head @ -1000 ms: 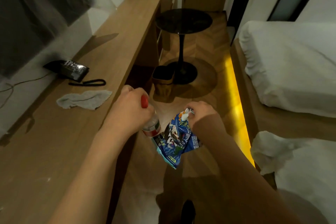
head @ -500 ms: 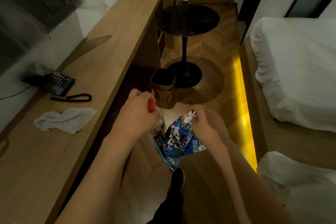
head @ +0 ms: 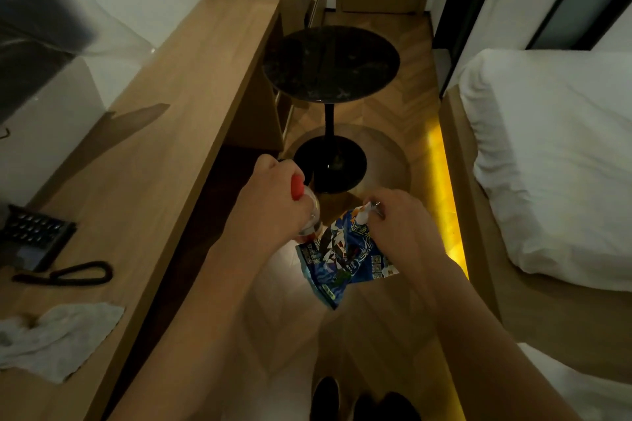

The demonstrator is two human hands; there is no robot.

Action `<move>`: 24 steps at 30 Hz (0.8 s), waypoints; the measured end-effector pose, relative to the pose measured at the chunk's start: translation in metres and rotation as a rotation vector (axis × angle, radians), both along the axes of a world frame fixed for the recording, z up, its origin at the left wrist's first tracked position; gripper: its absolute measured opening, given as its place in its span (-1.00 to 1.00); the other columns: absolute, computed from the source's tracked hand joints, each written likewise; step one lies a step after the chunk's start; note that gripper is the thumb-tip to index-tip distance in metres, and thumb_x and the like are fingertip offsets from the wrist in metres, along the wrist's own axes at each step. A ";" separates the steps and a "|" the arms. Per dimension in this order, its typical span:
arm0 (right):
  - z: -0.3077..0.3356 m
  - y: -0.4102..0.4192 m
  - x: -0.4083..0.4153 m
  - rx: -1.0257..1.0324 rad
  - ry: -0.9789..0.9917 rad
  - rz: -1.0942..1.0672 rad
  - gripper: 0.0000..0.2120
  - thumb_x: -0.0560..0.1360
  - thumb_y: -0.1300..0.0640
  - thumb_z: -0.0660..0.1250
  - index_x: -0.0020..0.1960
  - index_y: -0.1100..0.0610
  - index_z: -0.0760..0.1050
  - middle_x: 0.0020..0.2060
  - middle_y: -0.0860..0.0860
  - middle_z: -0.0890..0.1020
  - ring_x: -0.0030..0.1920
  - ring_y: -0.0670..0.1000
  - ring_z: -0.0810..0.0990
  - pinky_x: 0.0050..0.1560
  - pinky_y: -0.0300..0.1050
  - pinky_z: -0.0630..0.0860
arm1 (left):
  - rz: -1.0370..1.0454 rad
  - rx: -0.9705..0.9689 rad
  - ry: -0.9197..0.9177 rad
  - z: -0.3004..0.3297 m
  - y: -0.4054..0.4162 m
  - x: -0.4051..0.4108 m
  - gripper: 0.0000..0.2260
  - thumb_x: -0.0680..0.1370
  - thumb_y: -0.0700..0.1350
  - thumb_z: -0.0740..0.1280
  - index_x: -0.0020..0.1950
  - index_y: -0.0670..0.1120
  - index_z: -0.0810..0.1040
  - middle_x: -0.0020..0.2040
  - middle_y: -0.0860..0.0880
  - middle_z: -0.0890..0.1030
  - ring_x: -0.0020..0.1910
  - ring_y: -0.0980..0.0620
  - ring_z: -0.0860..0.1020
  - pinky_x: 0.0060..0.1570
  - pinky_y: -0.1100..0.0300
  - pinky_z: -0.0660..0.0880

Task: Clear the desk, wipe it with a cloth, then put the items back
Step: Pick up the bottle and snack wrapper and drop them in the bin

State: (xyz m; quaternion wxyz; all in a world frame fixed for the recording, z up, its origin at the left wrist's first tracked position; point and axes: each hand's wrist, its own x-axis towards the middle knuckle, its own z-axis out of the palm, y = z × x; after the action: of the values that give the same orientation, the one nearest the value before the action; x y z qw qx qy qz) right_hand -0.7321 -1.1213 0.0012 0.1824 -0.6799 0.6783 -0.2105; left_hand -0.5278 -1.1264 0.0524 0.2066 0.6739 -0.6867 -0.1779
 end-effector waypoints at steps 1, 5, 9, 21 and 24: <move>-0.003 -0.012 -0.006 0.016 -0.004 -0.006 -0.78 0.61 0.12 0.21 0.19 -0.01 0.56 -0.08 -0.10 0.50 -0.24 -0.21 0.38 -0.31 -0.36 0.21 | 0.000 0.019 0.009 -0.004 -0.012 -0.006 -0.74 0.52 0.00 0.41 0.16 0.10 0.45 0.07 0.10 0.29 -0.15 0.19 0.39 -0.24 0.38 0.23; -0.015 -0.067 -0.032 0.082 -0.018 0.000 -0.78 0.61 0.12 0.21 0.19 -0.01 0.56 -0.01 -0.05 0.56 -0.21 -0.16 0.43 -0.32 -0.31 0.26 | 0.025 0.081 0.013 -0.020 -0.064 -0.032 -0.74 0.52 -0.03 0.41 0.17 0.10 0.44 0.11 0.10 0.29 -0.14 0.18 0.38 -0.24 0.38 0.22; -0.022 -0.124 -0.057 0.092 -0.003 0.058 -0.77 0.60 0.08 0.22 0.21 0.01 0.55 -0.07 -0.07 0.50 -0.27 -0.19 0.38 -0.34 -0.32 0.23 | 0.101 0.078 0.023 -0.025 -0.111 -0.055 -0.72 0.53 -0.04 0.40 0.20 0.10 0.45 0.11 0.10 0.28 -0.14 0.16 0.39 -0.25 0.38 0.21; -0.039 -0.270 -0.091 0.196 0.005 0.107 -0.74 0.60 0.06 0.24 0.27 -0.02 0.53 0.01 -0.04 0.55 -0.18 -0.12 0.43 -0.36 -0.35 0.21 | 0.190 0.130 0.020 -0.036 -0.245 -0.087 -0.67 0.54 0.05 0.40 0.28 0.11 0.44 0.16 0.14 0.31 -0.05 0.14 0.39 -0.26 0.41 0.24; -0.047 -0.310 -0.088 0.217 0.036 0.113 -0.75 0.58 0.07 0.25 0.24 -0.01 0.54 0.03 -0.01 0.59 -0.16 -0.08 0.44 -0.37 -0.33 0.21 | 0.187 0.144 0.028 -0.045 -0.283 -0.084 -0.66 0.55 0.04 0.40 0.29 0.09 0.45 0.17 0.12 0.31 -0.02 0.11 0.43 -0.26 0.41 0.28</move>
State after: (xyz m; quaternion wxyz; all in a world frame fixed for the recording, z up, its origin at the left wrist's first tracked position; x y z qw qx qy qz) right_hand -0.8203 -1.4314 -0.0458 0.2544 -0.6969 0.6609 -0.1131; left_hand -0.6122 -1.4095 0.0077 0.1827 0.7455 -0.6034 -0.2162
